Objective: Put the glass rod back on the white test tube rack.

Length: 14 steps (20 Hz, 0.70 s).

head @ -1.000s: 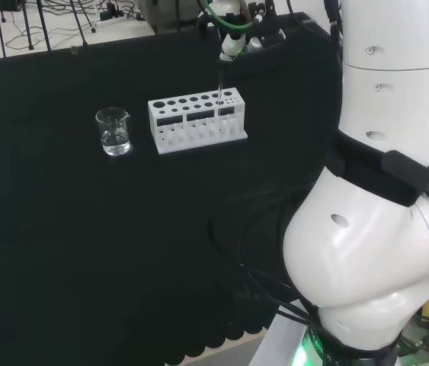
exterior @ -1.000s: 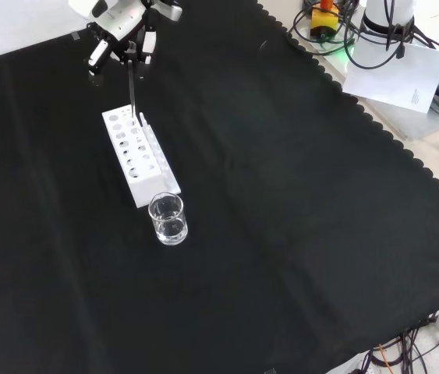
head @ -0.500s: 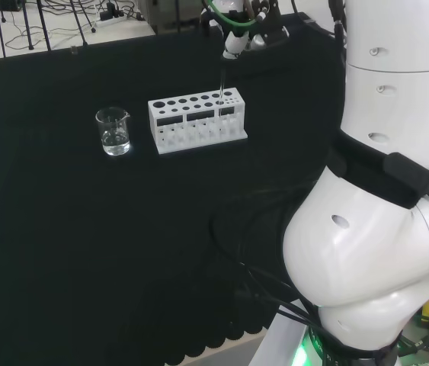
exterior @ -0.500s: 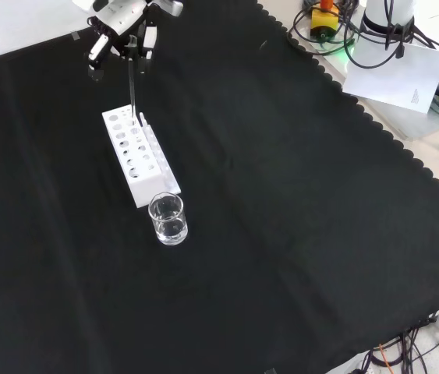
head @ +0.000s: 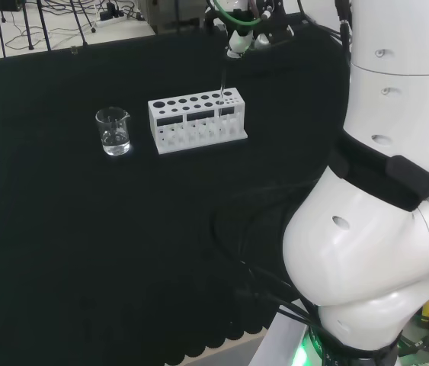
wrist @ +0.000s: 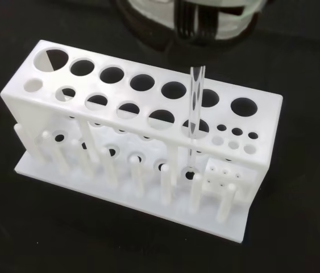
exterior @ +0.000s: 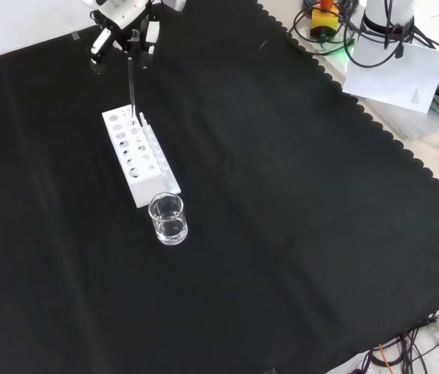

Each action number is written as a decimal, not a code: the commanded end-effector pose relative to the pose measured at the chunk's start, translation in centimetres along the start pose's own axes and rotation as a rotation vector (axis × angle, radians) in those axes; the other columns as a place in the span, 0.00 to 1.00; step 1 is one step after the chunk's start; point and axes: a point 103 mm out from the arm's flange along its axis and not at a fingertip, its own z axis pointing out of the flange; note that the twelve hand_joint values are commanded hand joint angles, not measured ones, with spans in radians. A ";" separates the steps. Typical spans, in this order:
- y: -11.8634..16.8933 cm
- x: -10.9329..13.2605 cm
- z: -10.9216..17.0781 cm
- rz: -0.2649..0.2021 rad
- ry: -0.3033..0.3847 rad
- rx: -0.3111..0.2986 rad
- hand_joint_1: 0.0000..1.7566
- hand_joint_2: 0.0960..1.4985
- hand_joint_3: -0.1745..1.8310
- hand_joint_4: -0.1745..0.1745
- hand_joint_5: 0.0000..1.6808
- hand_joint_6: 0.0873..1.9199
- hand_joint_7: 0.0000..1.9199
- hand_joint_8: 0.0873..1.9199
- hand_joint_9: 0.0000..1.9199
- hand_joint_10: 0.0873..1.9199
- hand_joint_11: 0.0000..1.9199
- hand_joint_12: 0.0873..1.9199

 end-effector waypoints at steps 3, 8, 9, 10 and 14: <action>-1.1 -0.8 -0.6 0.017 -0.011 -0.008 0.79 0.51 0.00 0.00 0.19 0.36 0.90 0.32 1.00 0.19 0.97 0.17; -1.4 -0.9 -1.2 0.011 -0.013 -0.013 0.79 0.51 0.00 0.00 0.19 0.36 0.90 0.32 1.00 0.20 0.98 0.18; -1.3 -0.7 -1.2 0.006 -0.012 -0.015 0.79 0.51 0.00 0.00 0.19 0.36 0.90 0.32 1.00 0.20 0.98 0.18; -1.3 -0.6 -1.2 0.003 -0.009 -0.019 0.79 0.51 0.00 0.00 0.19 0.36 0.90 0.32 1.00 0.20 0.98 0.18; -1.1 -0.6 -1.0 -0.002 -0.019 -0.017 0.79 0.51 0.00 0.00 0.20 0.36 0.90 0.32 1.00 0.20 0.98 0.18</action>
